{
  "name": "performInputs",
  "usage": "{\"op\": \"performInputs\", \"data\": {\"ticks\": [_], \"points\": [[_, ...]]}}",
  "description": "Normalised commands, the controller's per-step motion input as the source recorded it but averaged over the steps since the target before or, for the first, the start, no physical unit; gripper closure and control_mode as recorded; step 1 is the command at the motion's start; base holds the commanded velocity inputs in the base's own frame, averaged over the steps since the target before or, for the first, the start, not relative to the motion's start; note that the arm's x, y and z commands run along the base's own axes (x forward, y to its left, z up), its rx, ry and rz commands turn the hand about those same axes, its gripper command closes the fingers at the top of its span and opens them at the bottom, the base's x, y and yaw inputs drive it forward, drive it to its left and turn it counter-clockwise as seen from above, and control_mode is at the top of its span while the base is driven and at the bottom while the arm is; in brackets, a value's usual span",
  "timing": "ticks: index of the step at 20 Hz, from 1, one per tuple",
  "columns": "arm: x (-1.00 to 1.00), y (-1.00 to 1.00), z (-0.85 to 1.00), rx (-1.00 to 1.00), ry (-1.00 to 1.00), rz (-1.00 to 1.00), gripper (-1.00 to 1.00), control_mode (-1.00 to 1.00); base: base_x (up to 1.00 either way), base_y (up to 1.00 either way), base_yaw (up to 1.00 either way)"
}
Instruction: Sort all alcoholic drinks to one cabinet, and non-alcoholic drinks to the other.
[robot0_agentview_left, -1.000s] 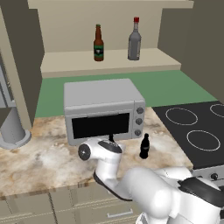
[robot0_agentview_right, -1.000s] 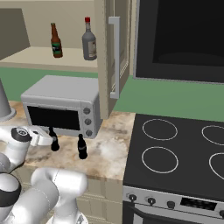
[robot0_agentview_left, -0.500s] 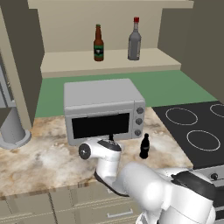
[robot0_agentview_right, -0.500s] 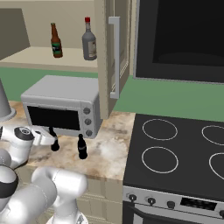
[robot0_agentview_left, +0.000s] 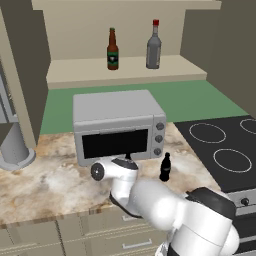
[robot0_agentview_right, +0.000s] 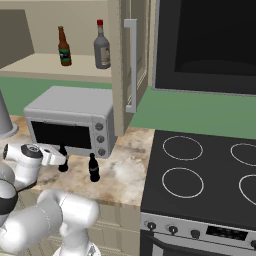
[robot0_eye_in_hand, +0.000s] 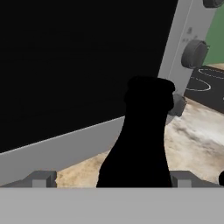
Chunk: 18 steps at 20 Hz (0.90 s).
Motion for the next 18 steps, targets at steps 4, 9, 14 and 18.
{"op": "performInputs", "data": {"ticks": [4,9,14,18], "points": [[0.09,0.04,-0.06,0.00,0.00,0.00,1.00,-1.00,0.00,0.00,0.00],[0.01,0.02,-0.01,0.00,0.00,0.00,1.00,-1.00,0.00,0.00,0.00],[-0.17,0.00,0.13,0.00,-0.01,0.00,1.00,-1.00,0.00,0.00,0.00],[-0.48,0.00,0.60,0.00,-0.01,0.00,1.00,-1.00,0.00,0.00,0.00]]}}
